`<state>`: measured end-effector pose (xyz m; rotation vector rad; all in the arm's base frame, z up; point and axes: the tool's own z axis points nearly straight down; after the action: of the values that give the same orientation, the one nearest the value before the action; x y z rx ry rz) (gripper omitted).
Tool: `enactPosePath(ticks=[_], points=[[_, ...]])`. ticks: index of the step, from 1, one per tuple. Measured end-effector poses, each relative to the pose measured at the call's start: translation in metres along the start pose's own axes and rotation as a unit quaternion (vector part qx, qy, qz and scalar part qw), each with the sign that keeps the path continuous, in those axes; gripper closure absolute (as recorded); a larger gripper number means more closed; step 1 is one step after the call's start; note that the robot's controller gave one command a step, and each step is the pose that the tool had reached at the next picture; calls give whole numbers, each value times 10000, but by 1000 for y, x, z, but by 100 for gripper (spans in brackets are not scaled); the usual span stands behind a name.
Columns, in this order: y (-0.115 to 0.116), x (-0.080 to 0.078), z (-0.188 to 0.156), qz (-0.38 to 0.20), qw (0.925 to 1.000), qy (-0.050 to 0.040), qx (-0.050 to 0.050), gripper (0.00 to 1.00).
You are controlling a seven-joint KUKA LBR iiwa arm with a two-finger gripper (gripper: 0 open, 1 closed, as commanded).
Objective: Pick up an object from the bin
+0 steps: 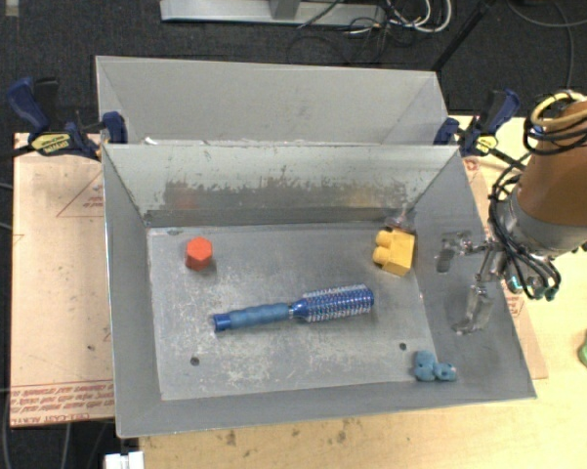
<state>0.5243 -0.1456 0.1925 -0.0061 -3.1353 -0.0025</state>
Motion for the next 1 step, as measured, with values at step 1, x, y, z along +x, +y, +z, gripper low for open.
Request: enactPosePath(ticks=[1], points=[[-9,35,90,-1962,9806,-12,-1,0]])
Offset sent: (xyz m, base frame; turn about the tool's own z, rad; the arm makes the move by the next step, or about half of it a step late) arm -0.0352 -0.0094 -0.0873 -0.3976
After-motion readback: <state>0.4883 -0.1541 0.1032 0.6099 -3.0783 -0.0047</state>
